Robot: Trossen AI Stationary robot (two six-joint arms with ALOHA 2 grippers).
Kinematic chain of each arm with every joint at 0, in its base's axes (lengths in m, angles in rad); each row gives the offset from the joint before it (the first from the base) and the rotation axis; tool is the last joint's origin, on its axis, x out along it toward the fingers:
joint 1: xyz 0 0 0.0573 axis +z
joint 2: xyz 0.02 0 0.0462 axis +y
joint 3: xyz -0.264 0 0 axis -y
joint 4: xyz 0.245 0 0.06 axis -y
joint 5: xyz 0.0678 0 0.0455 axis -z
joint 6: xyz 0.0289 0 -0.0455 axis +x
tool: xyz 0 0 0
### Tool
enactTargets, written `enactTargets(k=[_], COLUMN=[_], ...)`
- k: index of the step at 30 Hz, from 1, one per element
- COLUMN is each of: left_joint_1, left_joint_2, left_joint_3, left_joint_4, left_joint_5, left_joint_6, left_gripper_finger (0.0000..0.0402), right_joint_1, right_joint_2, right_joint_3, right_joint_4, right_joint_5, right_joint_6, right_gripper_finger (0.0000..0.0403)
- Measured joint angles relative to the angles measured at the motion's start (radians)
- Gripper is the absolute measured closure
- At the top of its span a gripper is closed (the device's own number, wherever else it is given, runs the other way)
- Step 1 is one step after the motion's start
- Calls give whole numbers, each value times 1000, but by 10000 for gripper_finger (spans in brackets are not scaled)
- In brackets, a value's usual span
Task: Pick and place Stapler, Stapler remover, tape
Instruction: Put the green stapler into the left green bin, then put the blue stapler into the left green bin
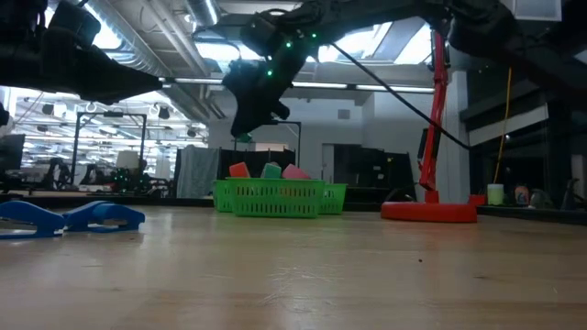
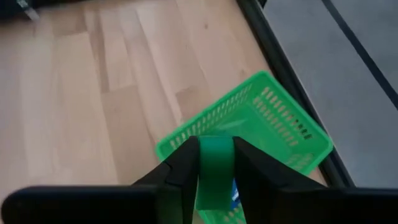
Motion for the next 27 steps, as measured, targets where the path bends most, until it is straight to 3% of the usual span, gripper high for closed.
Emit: enactTargets(k=[18,27], left_joint_1=[0,0], left_joint_2=[0,0], left_joint_3=[0,0], left_joint_4=[0,0], left_joint_5=[0,0], left_joint_6=[0,0], left_gripper_finger=[274,274], right_joint_1=[5,64], right_joint_2=[48,71], right_joint_3=[-1,-1], right_joint_4=[10,-7], right_joint_5=[-22,-63], right_joint_6=[76,98], right_gripper_finger=[214,212])
